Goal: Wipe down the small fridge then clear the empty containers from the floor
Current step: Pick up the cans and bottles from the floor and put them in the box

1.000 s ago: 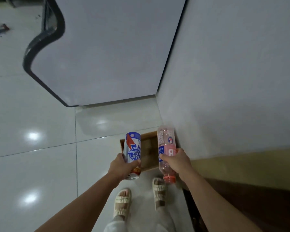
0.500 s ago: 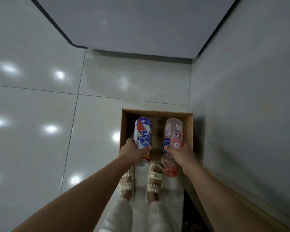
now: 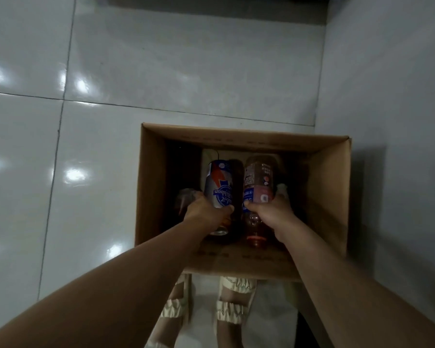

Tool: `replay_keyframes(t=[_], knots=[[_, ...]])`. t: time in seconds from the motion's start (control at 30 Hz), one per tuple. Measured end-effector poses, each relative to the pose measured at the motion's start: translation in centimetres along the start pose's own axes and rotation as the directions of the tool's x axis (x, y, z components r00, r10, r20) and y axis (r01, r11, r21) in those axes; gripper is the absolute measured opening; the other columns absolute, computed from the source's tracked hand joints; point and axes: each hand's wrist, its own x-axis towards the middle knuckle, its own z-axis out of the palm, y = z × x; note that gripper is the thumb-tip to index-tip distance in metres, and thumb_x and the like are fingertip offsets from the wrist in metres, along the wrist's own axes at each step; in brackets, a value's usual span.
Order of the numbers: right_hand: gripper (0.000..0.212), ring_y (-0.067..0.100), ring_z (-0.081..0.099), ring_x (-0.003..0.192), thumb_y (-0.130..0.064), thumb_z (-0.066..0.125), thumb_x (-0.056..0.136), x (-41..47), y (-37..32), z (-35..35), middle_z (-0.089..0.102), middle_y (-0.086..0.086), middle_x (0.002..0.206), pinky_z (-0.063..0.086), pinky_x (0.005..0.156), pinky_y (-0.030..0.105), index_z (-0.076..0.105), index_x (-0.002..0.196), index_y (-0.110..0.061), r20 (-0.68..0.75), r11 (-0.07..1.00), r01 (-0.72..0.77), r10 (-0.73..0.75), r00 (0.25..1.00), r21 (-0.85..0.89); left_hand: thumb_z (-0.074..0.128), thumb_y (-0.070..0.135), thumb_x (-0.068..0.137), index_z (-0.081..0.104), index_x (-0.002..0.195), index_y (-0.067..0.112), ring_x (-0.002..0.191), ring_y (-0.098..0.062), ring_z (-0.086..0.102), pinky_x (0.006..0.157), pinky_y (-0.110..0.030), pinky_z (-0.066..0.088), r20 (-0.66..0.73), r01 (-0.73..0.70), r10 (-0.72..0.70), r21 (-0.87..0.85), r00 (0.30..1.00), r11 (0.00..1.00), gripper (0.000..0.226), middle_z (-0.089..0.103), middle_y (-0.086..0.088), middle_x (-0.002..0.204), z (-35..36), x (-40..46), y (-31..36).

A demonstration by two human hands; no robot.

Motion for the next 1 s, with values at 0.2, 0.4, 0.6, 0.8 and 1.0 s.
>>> replay_keyframes(t=[0.2,0.4,0.6,0.8,1.0], knots=[[0.077,0.029,0.053,0.114,-0.031,0.075,0.076,5.7,1.0,2.7,0.051,0.011,0.130,0.043,0.082,0.034,0.034,0.138,-0.012,0.001,0.999,0.007,-0.007,1.000,-0.039,0.069,0.039,0.079,0.030,0.135,0.011,0.117,-0.029,0.053,0.085,-0.033,0.045,-0.053,-0.041,0.045,0.068,0.998,0.997,0.074,0.051,-0.013,0.132,2.5,5.7,-0.7],[0.075,0.031,0.051,0.118,-0.029,0.072,0.079,7.4,2.0,3.5,0.049,0.012,0.134,0.046,0.097,0.039,0.032,0.139,-0.010,-0.003,0.997,0.034,-0.034,0.999,-0.062,0.065,0.035,0.084,0.013,0.145,0.014,0.121,-0.033,0.050,0.091,-0.035,0.046,-0.016,-0.061,0.063,0.100,0.998,0.993,0.083,0.044,-0.017,0.140,3.4,7.3,-0.9],[0.090,0.028,0.048,0.125,-0.033,0.068,0.081,4.3,1.7,2.3,0.042,0.009,0.145,0.043,0.094,0.032,0.011,0.150,-0.015,0.004,0.997,0.012,-0.012,1.000,-0.070,0.067,0.027,0.083,0.025,0.142,0.015,0.118,-0.029,0.053,0.096,-0.039,0.047,0.032,-0.076,0.074,0.062,0.997,0.995,0.074,0.047,-0.012,0.136,2.1,4.1,-0.5],[0.076,0.028,0.050,0.121,-0.032,0.063,0.085,-3.6,-0.9,-0.3,0.047,0.007,0.139,0.042,0.095,0.035,0.020,0.146,-0.018,-0.033,0.987,0.047,-0.053,0.998,-0.154,0.066,0.032,0.083,0.027,0.141,0.017,0.114,-0.026,0.053,0.083,-0.032,0.045,-0.012,-0.060,0.061,0.065,0.998,0.996,0.071,0.050,-0.011,0.133,-2.5,-3.5,1.2],[0.067,0.026,0.052,0.116,-0.031,0.064,0.085,-13.9,-6.3,-3.9,0.049,0.009,0.134,0.047,0.096,0.041,0.031,0.140,-0.011,-0.033,0.981,0.122,-0.128,0.991,-0.151,0.064,0.029,0.084,0.031,0.138,0.012,0.115,-0.027,0.052,0.095,-0.038,0.046,-0.024,-0.103,0.104,0.012,0.994,0.995,0.066,0.051,-0.011,0.131,-9.9,-13.4,3.7]])
